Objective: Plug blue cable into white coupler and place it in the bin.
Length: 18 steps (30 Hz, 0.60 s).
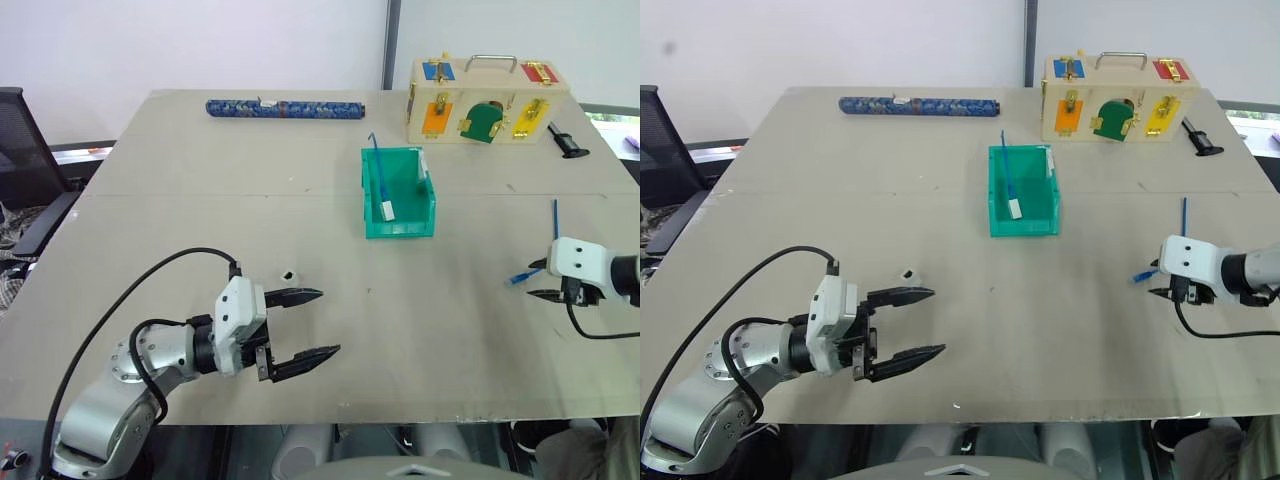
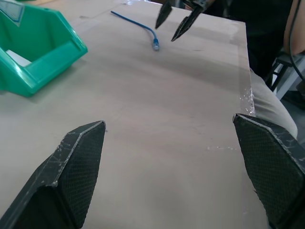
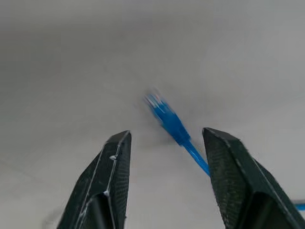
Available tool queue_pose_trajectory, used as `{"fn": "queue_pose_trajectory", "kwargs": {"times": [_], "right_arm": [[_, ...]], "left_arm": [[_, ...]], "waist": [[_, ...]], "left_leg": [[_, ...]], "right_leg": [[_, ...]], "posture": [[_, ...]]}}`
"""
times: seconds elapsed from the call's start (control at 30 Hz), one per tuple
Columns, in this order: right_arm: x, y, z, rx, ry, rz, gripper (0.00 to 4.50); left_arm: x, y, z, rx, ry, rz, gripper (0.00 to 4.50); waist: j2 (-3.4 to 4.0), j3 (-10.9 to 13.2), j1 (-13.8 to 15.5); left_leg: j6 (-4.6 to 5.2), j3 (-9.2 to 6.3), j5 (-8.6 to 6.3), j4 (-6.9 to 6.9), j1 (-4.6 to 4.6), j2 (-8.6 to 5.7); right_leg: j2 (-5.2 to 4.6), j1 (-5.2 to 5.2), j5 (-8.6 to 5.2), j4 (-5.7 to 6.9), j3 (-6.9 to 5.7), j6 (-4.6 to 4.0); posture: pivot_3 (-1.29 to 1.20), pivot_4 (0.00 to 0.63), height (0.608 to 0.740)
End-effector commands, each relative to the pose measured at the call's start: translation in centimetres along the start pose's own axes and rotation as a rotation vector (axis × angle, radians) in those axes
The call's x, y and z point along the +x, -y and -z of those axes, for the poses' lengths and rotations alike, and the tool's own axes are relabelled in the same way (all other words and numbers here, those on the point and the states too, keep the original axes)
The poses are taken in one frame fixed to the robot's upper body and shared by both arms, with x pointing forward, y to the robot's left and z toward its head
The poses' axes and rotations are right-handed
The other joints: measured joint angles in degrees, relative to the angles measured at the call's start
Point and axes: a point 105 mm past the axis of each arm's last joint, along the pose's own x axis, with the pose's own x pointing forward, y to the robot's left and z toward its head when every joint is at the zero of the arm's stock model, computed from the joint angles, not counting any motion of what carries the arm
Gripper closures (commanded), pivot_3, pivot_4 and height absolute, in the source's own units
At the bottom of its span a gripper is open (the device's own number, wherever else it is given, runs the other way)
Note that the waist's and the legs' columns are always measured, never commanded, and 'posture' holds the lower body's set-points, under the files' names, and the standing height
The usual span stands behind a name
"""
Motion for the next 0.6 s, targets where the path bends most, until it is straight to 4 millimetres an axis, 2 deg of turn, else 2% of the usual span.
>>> {"fn": "queue_pose_trajectory", "kwargs": {"times": [0.03, 0.17, 0.2, 0.27, 0.33, 0.47, 0.6], "right_arm": [[0.5, 0.9, 0.3, -0.054, -0.020, -0.026, 2.37], [1.4, 1.3, 0.3, -0.053, -0.024, -0.079, 2.37], [1.7, 1.3, 0.1, -0.048, -0.012, -0.089, 2.89], [2.0, 1.3, 0.0, -0.053, -0.011, -0.114, 3.39], [2.3, 1.2, -0.1, -0.063, -0.014, -0.129, 4.42], [2.3, 1.2, -1.4, -0.066, 0.023, -0.152, 4.42], [2.4, -0.3, -5.0, -0.101, 0.081, -0.228, 4.42]], "left_arm": [[0.3, 0.2, -0.5, 0.024, 0.023, 0.003, 0.09], [0.1, 0.2, -0.1, 0.021, 0.024, -0.008, 0.09], [0.0, 0.3, 0.1, 0.019, 0.024, -0.010, 0.09], [-0.1, 0.3, 0.4, 0.018, 0.023, -0.013, 0.09], [-0.2, 0.3, 0.5, 0.018, 0.023, -0.015, 0.09], [-0.2, 0.3, 0.7, 0.022, 0.021, -0.016, 0.09], [0.2, -0.1, 0.5, 0.044, 0.008, -0.032, 0.09]], "waist": [[0.00, 0.00, -0.05], [0.02, 0.01, -0.30], [0.02, 0.00, -0.41], [0.02, 0.00, -0.65], [0.01, 0.00, -1.00], [0.01, 0.00, -1.17], [0.05, 0.02, -1.26]], "left_leg": [[0.00, 0.00, 0.00, 0.00, 0.01, 0.00], [0.00, 0.00, 0.00, 0.01, 0.02, 0.00], [0.00, 0.00, 0.00, 0.01, 0.03, 0.00], [0.00, -0.01, 0.00, 0.01, 0.03, 0.00], [0.00, -0.02, 0.00, 0.00, 0.04, 0.00], [0.00, -0.02, 0.00, 0.02, 0.06, 0.00], [0.00, -0.06, 0.00, 0.00, 0.06, 0.02]], "right_leg": [[0.00, 0.00, 0.00, 0.00, 0.00, 0.00], [0.01, 0.01, 0.01, 0.02, 0.01, -0.01], [0.01, 0.01, 0.01, 0.04, 0.02, -0.01], [0.01, 0.01, 0.01, 0.04, 0.02, -0.01], [0.01, 0.01, 0.01, 0.04, 0.02, -0.02], [0.01, 0.03, 0.02, 0.05, 0.02, -0.01], [0.03, 0.00, 0.04, 0.09, 0.02, 0.02]], "posture": [[0.00, 0.150, 0.740], [0.00, 0.150, 0.740], [0.00, 0.150, 0.740], [0.00, 0.150, 0.740], [0.00, 0.150, 0.740], [0.00, 0.150, 0.740], [0.00, 0.150, 0.740]]}}
